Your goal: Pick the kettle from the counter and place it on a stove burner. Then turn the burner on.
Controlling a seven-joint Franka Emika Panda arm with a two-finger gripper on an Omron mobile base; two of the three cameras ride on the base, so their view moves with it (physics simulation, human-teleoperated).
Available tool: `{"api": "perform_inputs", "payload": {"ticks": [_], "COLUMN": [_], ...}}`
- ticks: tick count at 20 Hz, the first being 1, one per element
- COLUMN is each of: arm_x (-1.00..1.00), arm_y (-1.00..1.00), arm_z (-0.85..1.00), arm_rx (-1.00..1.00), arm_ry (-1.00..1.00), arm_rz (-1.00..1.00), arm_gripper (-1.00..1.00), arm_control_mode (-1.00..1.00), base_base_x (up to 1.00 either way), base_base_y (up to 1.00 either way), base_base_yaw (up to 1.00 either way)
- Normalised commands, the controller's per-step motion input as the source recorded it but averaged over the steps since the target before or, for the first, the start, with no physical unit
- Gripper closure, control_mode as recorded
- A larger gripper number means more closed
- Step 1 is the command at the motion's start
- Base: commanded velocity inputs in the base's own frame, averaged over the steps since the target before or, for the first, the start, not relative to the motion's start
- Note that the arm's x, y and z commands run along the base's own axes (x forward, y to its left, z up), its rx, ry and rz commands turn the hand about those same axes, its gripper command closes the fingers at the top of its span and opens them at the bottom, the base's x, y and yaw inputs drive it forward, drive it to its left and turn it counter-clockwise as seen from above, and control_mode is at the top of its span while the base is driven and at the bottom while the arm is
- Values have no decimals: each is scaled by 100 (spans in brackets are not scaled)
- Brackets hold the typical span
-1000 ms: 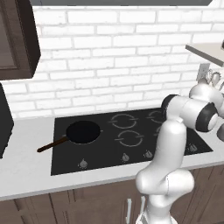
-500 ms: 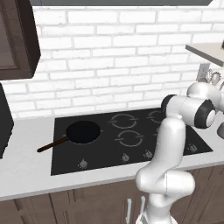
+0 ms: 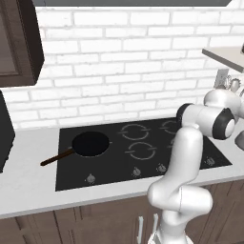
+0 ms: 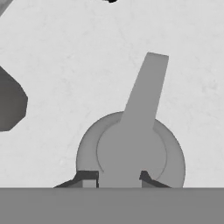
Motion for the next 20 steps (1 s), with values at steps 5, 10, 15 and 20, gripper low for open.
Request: {"api": "perform_inputs", "payload": {"ticks": [5, 10, 15, 20], "arm_x": [-8, -12, -12, -3], "arm_y": [2, 14, 40, 58], "arm_z": [-1, 18, 39, 40], "arm_rx": [0, -6, -11, -14], "arm_ry": [-4, -1, 0, 0], "arm_rz": [0, 0, 0, 0], "arm_gripper": [100, 100, 100, 100], "arm_control_mode": [-100, -100, -100, -100], "base_base_x": [0, 0, 0, 0], "base_base_y": [0, 0, 0, 0], "base_base_yaw": [0, 0, 0, 0]}}
